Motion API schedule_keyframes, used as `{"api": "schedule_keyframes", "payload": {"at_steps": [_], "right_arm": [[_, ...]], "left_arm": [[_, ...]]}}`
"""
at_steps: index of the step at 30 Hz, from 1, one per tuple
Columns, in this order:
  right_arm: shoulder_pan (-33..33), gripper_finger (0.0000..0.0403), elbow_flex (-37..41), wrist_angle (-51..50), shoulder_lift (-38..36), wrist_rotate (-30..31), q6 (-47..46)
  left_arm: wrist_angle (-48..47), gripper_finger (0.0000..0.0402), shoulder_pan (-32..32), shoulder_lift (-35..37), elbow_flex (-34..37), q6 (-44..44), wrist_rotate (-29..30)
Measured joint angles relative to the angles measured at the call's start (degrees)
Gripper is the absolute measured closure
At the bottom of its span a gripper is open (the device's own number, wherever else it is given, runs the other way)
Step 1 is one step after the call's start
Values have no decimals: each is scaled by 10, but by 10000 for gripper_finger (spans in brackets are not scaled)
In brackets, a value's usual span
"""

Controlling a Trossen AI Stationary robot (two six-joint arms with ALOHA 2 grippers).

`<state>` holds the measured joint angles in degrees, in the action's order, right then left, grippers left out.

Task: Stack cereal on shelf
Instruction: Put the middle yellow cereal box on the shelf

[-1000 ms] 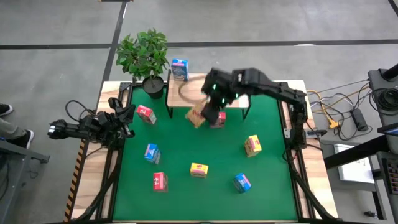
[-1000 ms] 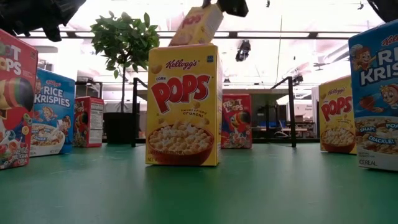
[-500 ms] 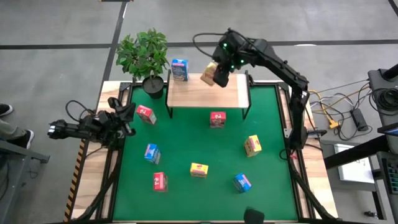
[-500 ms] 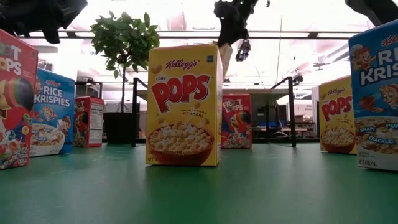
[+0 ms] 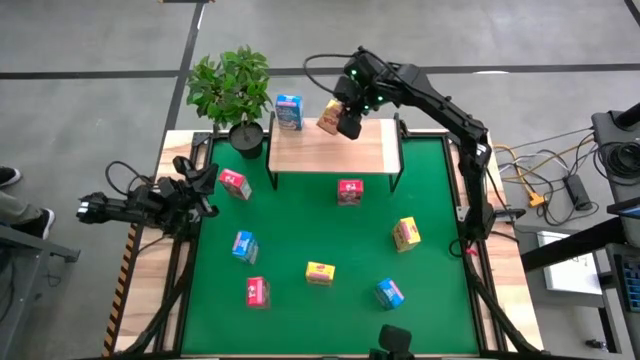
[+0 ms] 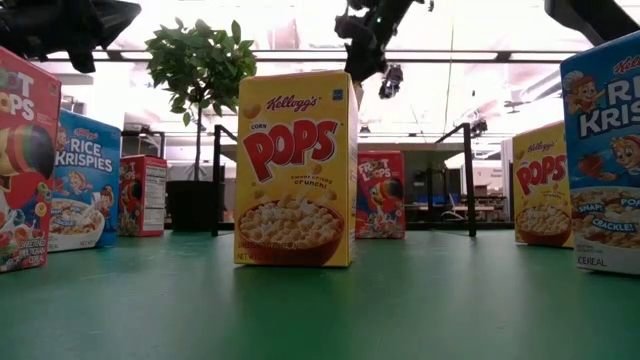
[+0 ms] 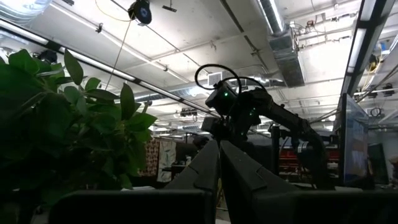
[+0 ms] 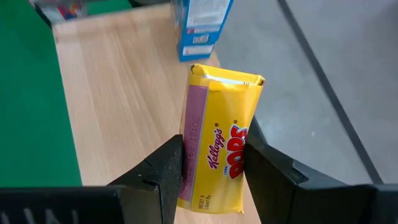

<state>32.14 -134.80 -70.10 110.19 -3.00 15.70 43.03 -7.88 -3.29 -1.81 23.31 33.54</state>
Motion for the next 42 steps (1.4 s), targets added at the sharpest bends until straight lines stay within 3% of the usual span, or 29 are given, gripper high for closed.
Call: {"api": "schedule_keyframes", "payload": {"at_steps": [11, 22, 29, 36, 40, 42], "right_arm": [[0, 250, 0, 0, 12, 2, -3], [0, 179, 0, 4, 14, 12, -7], [-11, 164, -1, 4, -7, 47, -52], [-56, 203, -2, -49, -47, 45, -110], [-74, 262, 0, -126, -46, 55, -148], [-78, 300, 3, -153, -40, 99, -155]], "left_arm": [[0, 402, 0, 0, 0, 0, 0], [0, 402, 0, 0, 0, 0, 0], [0, 402, 0, 0, 0, 0, 0], [0, 402, 0, 0, 0, 0, 0], [-1, 402, 0, 0, 0, 0, 0], [-2, 402, 0, 0, 0, 0, 0]]}}
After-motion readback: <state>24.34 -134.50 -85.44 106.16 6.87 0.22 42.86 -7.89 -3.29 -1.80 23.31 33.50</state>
